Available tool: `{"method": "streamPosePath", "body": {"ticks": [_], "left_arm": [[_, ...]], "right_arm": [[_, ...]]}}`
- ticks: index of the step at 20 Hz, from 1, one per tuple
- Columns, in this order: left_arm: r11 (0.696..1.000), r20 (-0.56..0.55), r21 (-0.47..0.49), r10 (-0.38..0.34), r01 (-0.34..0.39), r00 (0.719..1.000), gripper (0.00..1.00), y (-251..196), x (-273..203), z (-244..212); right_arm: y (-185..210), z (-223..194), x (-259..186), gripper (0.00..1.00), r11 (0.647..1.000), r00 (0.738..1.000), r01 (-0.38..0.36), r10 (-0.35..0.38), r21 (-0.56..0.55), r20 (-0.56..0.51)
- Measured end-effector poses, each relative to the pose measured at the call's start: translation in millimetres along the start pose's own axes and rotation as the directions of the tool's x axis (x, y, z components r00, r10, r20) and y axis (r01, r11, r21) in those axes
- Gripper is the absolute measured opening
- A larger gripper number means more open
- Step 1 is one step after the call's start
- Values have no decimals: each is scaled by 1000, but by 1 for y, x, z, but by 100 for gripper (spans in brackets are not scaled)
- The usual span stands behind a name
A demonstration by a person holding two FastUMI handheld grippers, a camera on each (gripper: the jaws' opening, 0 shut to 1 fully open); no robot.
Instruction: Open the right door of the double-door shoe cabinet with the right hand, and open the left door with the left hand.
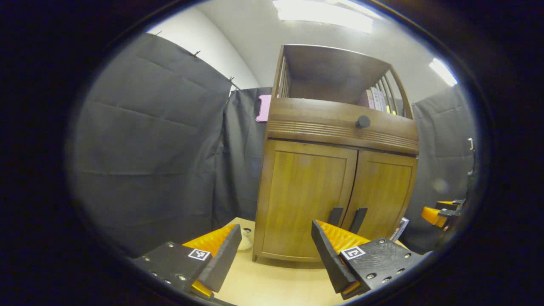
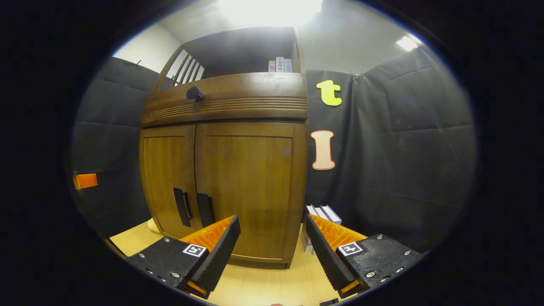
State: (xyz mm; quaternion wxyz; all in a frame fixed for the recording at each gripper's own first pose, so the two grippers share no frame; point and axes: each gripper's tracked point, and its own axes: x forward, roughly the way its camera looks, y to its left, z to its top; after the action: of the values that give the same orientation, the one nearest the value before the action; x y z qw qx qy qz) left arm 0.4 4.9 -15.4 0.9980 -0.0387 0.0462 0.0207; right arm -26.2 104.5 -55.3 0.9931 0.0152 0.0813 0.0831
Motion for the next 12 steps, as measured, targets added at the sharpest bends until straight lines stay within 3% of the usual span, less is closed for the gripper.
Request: {"method": "streamPosePath", "body": {"ticks": [3, 12], "left_arm": [[997, -16, 59, 46, -45, 999, 95, 28, -1, -6], [996, -59, -49, 65, -68, 996, 95, 28, -11, -20]], "right_arm": [[28, 7, 15, 96, 1000, 1000, -12, 12, 12, -1], [77, 14, 70, 96, 995, 1000, -31, 31, 99, 0]]}}
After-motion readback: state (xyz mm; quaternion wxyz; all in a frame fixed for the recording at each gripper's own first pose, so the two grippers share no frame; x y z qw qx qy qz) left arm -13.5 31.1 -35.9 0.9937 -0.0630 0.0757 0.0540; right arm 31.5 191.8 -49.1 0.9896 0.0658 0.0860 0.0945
